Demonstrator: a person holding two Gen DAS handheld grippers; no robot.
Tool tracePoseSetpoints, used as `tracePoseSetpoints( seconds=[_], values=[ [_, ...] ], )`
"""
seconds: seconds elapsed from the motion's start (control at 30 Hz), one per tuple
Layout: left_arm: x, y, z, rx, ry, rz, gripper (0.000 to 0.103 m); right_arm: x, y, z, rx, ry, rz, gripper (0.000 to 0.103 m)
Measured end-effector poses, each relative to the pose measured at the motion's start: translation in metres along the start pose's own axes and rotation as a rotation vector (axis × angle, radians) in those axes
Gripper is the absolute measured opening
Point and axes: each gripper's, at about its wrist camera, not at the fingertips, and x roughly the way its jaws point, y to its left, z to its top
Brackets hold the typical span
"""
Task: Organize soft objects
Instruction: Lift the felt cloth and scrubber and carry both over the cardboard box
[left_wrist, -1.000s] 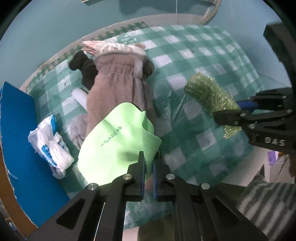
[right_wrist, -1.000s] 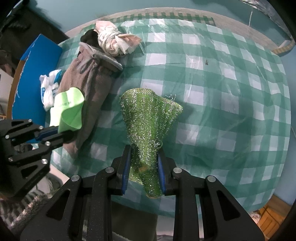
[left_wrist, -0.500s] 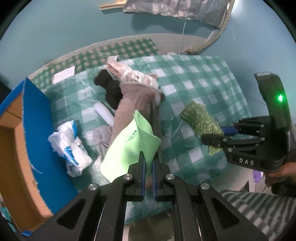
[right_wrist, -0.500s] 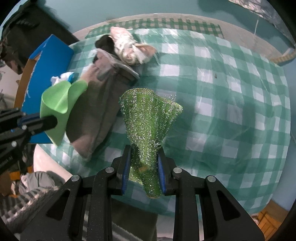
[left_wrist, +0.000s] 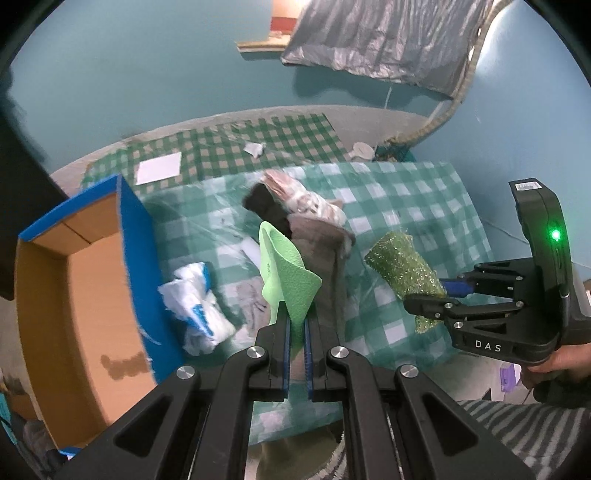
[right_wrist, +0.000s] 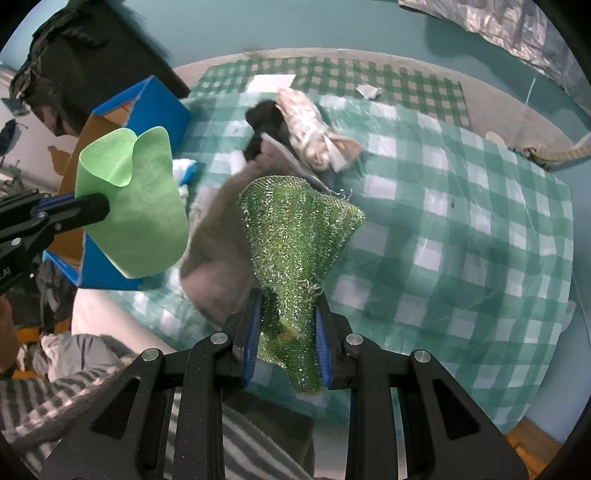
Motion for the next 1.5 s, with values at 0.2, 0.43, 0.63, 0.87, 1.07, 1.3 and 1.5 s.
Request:
tracePoseSetpoints(
  seconds=[0.2, 0.43, 0.63, 0.87, 1.07, 1.3, 1.5],
  values=[
    [-0.024, 0.015, 0.001, -0.017, -0.048, 0.031, 0.006, -0.013, 0.018, 0.014, -0.031, -0.02, 0.006, 0.025],
    [-0.041, 0.04, -0.001, -0.076, -0.073, 0.055, 0.006, -0.025, 0.046, 0.028, -0.086, -0.05, 0.01, 0.025],
    [-0.051, 0.064, -0.005, -0.127, -0.086, 0.085, 0.006, -0.037, 0.067, 0.043, -0.122, -0.075, 0.023, 0.025],
    [-0.062, 0.09, -0.011, -0.187, -0.102, 0.115, 0.006, -0.045, 0.09, 0.059, -0.159, -0.094, 0.037, 0.025],
    [-0.07, 0.113, -0.018, -0.227, -0.114, 0.146, 0.006, -0.048, 0.109, 0.073, -0.2, -0.106, 0.044, 0.025],
    [-0.078, 0.136, -0.025, -0.264, -0.123, 0.171, 0.006, -0.047, 0.133, 0.089, -0.244, -0.115, 0.059, 0.025],
    [-0.082, 0.156, -0.032, -0.3, -0.125, 0.187, 0.006, -0.044, 0.155, 0.101, -0.28, -0.119, 0.075, 0.025]
  ],
)
